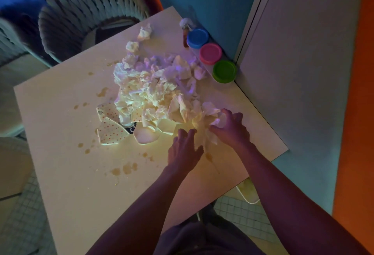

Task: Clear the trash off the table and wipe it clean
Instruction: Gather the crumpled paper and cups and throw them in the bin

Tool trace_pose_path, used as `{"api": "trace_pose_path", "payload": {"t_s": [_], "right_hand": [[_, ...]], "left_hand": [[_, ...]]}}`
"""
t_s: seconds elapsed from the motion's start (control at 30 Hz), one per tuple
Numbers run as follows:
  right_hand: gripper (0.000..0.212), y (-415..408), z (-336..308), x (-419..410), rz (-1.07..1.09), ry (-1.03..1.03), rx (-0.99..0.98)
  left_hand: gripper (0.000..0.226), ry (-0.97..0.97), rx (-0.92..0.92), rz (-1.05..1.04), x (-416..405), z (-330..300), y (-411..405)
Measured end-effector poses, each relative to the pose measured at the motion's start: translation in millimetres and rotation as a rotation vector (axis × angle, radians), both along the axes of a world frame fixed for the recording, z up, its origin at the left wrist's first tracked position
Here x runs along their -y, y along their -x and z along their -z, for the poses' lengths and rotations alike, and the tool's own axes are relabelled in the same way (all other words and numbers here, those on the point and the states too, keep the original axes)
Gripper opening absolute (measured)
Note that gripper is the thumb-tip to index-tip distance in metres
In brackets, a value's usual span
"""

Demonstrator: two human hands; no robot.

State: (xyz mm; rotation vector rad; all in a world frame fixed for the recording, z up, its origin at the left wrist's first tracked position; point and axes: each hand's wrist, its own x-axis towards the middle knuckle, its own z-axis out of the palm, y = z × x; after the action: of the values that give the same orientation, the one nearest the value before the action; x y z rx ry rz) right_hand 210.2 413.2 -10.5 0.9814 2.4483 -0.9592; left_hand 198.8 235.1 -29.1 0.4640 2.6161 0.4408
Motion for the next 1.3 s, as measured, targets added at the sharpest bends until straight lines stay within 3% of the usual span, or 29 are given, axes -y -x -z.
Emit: {"api": "trace_pose_path", "payload": {"t_s": [0.2,0.37,0.57,0.7,0.83,1.03,1.3], "right_hand": [[0.071,-2,19,3,-0.035,-0.058,0.033],[0.043,-2,27,1,-0.071,-0.132,0.033],[0.035,-2,24,-2,0.055,-0.046,-0.009],[0.016,-3,15,-1,0.150,0.018,-0.096],[0.023,0,5,-1,0.172,-0.024,-0.214],[0.062,8,-7,-7,0.096,0.016,-0.299],[0.064,36,-5,-6,-0.190,-0.025,-0.117]], "left_hand": [[0.037,0.032,0.024,0.037,2,14,-3],[0.029,-0.060,0.018,0.027,7,16,-3],[0.012,-0.251,-0.106,-0.020,10,5,5],[0.024,-0.307,-0.168,-0.034,3,-15,15],[0.036,-0.231,-0.265,-0.066,-14,-43,36],[0.065,0.046,-0.292,0.042,-30,-48,71],[0.045,0.312,-0.273,0.155,-37,-38,83]]}}
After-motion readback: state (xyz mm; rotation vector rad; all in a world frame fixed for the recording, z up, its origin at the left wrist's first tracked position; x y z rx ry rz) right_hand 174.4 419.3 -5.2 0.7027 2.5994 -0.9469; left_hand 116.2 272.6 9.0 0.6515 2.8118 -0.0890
